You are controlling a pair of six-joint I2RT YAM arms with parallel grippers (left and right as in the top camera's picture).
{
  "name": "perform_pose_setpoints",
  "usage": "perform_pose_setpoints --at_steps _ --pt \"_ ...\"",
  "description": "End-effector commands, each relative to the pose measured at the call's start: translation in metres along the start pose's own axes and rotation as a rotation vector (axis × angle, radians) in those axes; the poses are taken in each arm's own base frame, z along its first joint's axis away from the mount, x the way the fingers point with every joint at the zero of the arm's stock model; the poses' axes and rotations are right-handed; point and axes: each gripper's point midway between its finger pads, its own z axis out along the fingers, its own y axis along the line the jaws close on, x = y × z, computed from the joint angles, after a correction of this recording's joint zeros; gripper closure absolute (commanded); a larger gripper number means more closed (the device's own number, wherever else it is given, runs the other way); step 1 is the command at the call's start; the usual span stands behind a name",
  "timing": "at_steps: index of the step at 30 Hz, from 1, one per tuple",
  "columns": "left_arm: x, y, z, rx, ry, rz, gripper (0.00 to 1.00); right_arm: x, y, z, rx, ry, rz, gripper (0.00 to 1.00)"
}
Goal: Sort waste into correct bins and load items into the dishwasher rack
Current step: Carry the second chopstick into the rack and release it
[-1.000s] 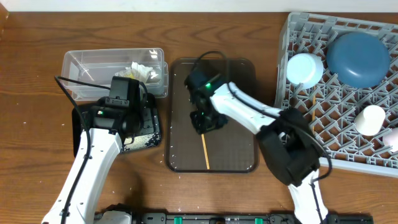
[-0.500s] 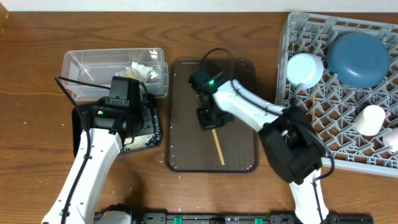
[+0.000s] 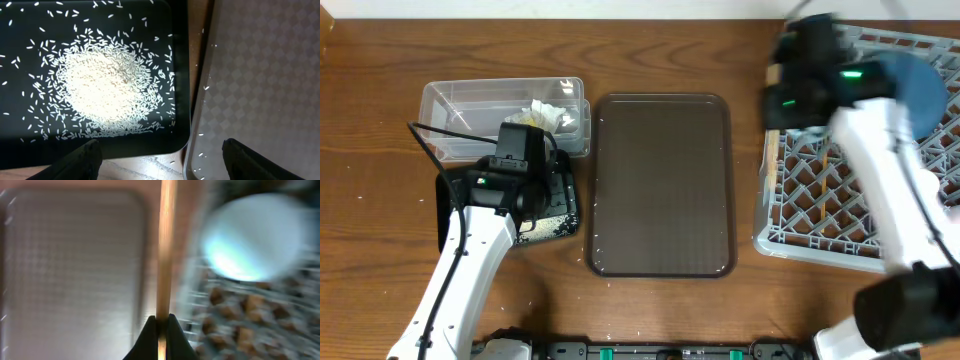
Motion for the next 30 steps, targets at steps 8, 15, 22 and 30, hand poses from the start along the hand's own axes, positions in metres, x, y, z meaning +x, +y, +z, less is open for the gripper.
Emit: perform_pose_setpoints --at_steps 8,15,22,30 --pt "-0.001 0.002 -0.001 -0.005 -0.006 -0.01 0.2 0.033 -0.106 0.024 0.183 0.154 0.09 0.99" --pt "-0.001 0.002 -0.001 -0.004 -0.006 -0.01 0.2 0.05 -0.128 0.037 0.204 0.201 0.086 0.99" --pt "-0.001 0.002 -0.001 -0.004 -0.005 -0.01 0.2 0.056 -0.138 0.047 0.226 0.204 0.093 0.99" --pt "-0.001 0.002 -0.001 -0.004 -0.006 -0.01 0.2 0.061 -0.141 0.049 0.238 0.219 0.095 0.7"
